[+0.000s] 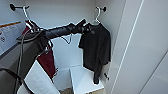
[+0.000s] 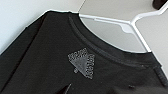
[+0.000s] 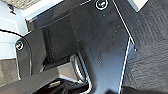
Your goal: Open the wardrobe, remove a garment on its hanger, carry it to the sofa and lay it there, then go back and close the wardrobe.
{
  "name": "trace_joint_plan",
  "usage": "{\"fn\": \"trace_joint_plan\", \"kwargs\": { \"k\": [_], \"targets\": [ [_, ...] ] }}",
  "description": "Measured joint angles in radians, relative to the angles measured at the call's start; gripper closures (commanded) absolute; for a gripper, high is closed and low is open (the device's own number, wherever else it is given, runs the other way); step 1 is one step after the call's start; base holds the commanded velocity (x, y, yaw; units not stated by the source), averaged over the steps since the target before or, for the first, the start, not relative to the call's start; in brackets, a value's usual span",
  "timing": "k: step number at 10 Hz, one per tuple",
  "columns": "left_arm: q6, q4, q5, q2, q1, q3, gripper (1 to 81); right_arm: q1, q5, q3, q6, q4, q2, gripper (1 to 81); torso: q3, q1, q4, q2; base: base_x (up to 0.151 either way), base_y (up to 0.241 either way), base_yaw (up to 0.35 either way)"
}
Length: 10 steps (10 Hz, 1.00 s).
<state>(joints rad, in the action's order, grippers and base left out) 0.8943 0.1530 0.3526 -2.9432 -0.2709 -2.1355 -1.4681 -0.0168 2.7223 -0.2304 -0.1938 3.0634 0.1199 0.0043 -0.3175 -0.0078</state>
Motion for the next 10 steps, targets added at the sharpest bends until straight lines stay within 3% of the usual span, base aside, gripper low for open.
{"fn": "trace_joint_plan", "kwargs": {
  "k": [7, 10],
  "targets": [
    [0.104, 0.0, -0.069, -0.082, -0.11, -0.131, 1.0, 0.0, -0.001, 0.0, 0.0, 0.003, 0.013, 1.0, 0.002, 0.0, 0.0, 0.0, 0.0, 0.0, 0.0],
    [0.111, 0.0, -0.093, -0.113, -0.114, -0.15, 1.0, 0.0, -0.001, 0.0, -0.001, 0.004, 0.015, 1.0, 0.047, 0.0, 0.0, 0.0, 0.0, 0.0, 0.0]
  ]
}}
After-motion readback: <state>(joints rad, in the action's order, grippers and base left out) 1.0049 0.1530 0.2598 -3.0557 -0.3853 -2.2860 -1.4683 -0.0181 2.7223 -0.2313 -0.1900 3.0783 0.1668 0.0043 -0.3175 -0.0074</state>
